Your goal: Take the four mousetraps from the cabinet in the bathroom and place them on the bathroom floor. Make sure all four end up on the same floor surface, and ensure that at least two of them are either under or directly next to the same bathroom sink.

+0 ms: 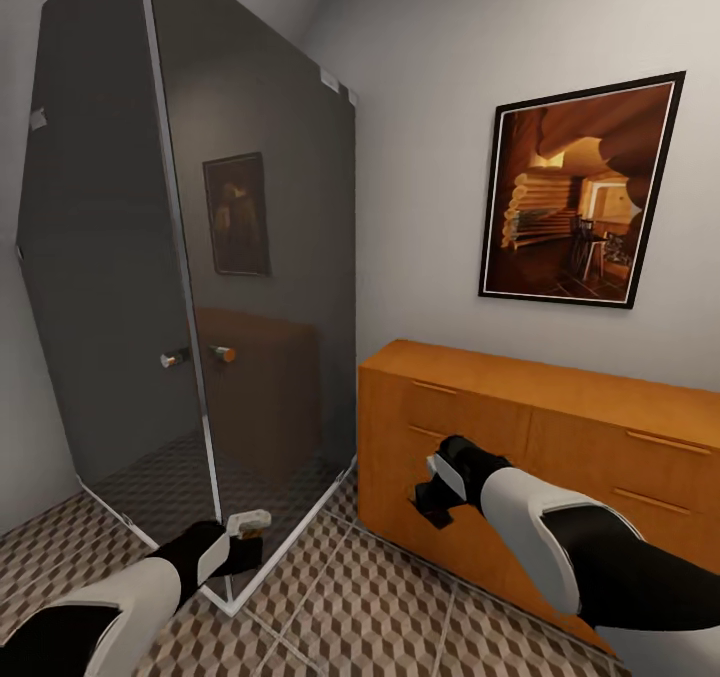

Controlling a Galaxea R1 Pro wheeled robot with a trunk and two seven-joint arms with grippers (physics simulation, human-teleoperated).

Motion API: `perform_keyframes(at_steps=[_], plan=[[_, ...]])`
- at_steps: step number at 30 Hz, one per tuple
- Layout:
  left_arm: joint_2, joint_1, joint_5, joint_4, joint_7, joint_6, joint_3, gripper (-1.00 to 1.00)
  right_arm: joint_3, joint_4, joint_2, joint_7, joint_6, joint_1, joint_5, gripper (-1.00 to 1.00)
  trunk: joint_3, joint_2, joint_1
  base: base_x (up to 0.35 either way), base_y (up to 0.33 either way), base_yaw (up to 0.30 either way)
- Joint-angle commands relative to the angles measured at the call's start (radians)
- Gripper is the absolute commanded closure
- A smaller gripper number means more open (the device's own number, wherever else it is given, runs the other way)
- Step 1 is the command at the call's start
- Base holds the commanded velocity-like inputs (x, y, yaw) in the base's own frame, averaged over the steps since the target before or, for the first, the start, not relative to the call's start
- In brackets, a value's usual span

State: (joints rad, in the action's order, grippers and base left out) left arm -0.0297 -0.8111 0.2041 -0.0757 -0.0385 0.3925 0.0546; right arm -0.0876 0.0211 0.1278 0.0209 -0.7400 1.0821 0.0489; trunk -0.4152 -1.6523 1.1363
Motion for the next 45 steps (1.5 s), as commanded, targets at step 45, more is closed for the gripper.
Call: perform_keyframes(at_steps=[45], plan=[[-0.047,0.260,0.163,0.073,-0.003,-0.294,0.005,1.00,-0.006,-0.032,0.047,-0.056,0.296,-0.386,0.124,1.00,-0.001,-0.001,0.000,0.000,0.000,0.209]])
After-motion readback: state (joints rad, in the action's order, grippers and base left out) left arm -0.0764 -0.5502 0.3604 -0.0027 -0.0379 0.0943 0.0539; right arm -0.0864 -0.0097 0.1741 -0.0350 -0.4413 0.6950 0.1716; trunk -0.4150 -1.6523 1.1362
